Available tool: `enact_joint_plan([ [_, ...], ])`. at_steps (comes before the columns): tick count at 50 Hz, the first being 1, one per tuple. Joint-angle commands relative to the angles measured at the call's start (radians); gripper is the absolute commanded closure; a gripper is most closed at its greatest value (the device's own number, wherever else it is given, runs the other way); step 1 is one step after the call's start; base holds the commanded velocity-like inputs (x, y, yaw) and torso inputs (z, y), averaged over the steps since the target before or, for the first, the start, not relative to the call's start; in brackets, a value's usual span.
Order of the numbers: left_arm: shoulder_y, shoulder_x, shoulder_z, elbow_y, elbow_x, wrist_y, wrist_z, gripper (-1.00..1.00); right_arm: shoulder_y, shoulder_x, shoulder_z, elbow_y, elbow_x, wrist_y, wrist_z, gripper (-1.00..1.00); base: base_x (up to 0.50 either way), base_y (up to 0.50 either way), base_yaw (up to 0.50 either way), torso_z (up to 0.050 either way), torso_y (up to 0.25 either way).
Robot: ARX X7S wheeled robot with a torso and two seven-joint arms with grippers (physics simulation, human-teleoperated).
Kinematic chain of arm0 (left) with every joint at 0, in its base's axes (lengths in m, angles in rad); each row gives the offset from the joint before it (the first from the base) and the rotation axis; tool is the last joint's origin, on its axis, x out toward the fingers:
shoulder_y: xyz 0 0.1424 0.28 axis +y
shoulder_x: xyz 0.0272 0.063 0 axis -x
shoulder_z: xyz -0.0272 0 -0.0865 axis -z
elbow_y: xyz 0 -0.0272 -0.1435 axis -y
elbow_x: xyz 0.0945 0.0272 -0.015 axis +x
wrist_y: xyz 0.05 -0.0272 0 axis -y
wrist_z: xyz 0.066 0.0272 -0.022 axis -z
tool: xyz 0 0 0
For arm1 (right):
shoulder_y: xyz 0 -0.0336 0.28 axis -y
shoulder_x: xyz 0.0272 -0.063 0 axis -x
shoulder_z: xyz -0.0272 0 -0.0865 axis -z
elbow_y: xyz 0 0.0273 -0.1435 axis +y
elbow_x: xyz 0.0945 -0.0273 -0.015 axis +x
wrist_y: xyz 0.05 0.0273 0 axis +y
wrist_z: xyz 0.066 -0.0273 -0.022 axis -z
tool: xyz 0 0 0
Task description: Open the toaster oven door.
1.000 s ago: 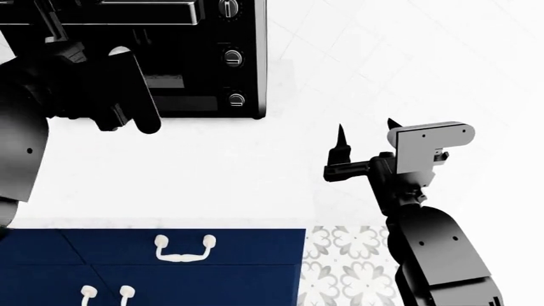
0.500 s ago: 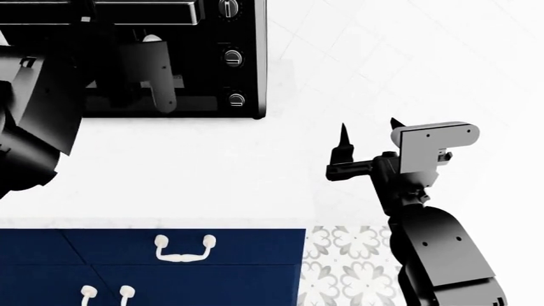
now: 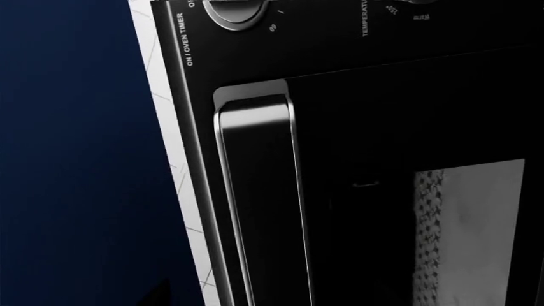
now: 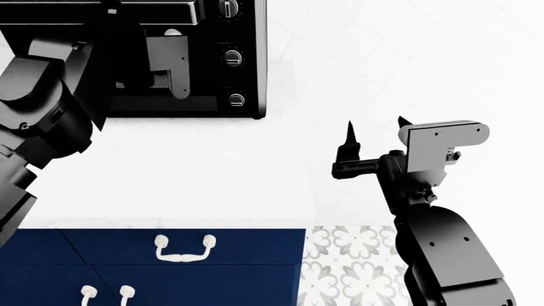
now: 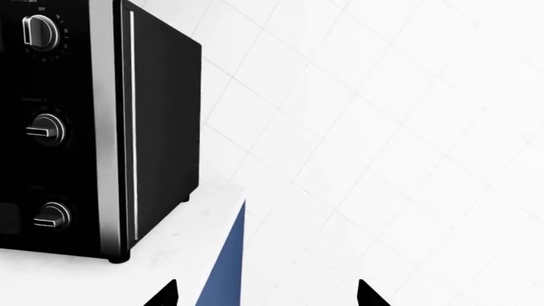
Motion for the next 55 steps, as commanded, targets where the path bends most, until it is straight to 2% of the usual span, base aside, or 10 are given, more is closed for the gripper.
enact_joint_plan([
  [1,-0.033,0.089,0.022,-0.205,0.004,0.071,-0.054,-1.0,0.007,0.008,0.001,-0.011,0.005,0.015,0.009,-1.0,0.0,0.0,0.0,0.0,0.0],
  [20,-0.095,0.288,0.062,-0.695,-0.001,0.261,-0.19,-1.0,0.005,0.028,0.012,-0.052,0.017,0.049,0.027,-1.0,0.0,0.0,0.0,0.0,0.0],
  [33,-0.09,0.297,0.112,-0.705,-0.036,0.24,-0.207,-1.0,-0.005,0.034,0.019,-0.05,0.024,0.041,0.033,-1.0,0.0,0.0,0.0,0.0,0.0],
  [34,-0.09,0.297,0.118,-0.705,-0.041,0.239,-0.209,1.0,-0.006,0.035,0.019,-0.049,0.024,0.039,0.033,-1.0,0.0,0.0,0.0,0.0,0.0],
  [51,-0.082,0.282,0.194,-0.693,-0.104,0.273,-0.231,1.0,-0.01,0.037,0.019,-0.053,0.036,0.035,0.039,-1.0,0.0,0.0,0.0,0.0,0.0],
  [55,-0.053,0.185,0.194,-0.464,-0.089,0.194,-0.189,1.0,-0.013,0.035,0.018,-0.041,0.037,0.021,0.037,-1.0,0.0,0.0,0.0,0.0,0.0],
])
